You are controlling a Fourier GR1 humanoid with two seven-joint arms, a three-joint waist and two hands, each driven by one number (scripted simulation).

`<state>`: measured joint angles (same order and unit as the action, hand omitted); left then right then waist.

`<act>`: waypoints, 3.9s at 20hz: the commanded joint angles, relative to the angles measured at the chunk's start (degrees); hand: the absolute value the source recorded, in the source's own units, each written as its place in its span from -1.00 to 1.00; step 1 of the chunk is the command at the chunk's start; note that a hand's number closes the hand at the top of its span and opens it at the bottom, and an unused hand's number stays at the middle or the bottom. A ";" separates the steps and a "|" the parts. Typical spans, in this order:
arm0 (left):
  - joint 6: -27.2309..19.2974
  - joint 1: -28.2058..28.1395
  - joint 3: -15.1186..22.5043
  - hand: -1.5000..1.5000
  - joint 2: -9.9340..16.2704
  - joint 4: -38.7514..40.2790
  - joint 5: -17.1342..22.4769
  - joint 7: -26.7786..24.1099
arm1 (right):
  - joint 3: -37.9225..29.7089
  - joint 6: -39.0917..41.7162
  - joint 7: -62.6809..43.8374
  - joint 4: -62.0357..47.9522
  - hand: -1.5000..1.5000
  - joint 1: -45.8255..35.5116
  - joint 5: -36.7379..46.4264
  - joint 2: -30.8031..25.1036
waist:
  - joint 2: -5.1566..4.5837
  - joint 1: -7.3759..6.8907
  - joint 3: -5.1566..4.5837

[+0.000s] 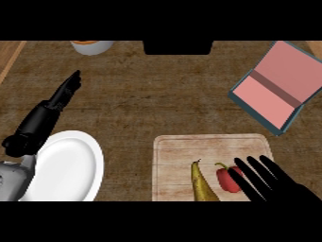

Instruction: Pick the bell pepper from the cutting board and place it in the cardboard box

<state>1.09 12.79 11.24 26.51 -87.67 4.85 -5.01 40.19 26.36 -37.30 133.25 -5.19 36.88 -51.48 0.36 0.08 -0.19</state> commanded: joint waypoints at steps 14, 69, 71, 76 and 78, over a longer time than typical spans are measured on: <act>4.36 -0.87 -4.59 0.00 -0.69 -1.63 -1.42 0.22 | 19.34 7.27 -13.93 -12.63 -1.00 -6.21 27.38 23.18 | -0.30 -0.28 0.18; 11.91 2.42 -10.48 0.00 -11.50 -1.20 -11.11 1.63 | -8.83 -16.93 24.25 -48.66 1.00 -13.16 29.47 48.95 | -1.75 -3.61 0.36; 12.20 2.30 -10.97 0.00 -11.60 -1.92 -10.23 2.86 | -14.21 -18.29 26.61 -55.26 1.00 -21.41 27.89 50.55 | -1.27 -3.42 0.30; 10.39 2.11 -11.86 0.00 -12.25 2.84 -12.69 -0.62 | -16.75 -19.74 27.49 -59.70 1.00 -33.18 31.70 51.00 | -0.53 -0.60 0.18; 10.81 -0.39 -10.39 0.00 -13.02 -0.83 -12.77 1.66 | -17.46 -21.11 25.95 -57.94 1.00 -33.86 30.44 51.35 | -0.39 -0.65 0.20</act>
<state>12.22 13.29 0.28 14.49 -87.86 -7.32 -4.38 24.57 6.46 -10.39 76.41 -34.25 67.56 -2.03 -0.29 -1.27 0.01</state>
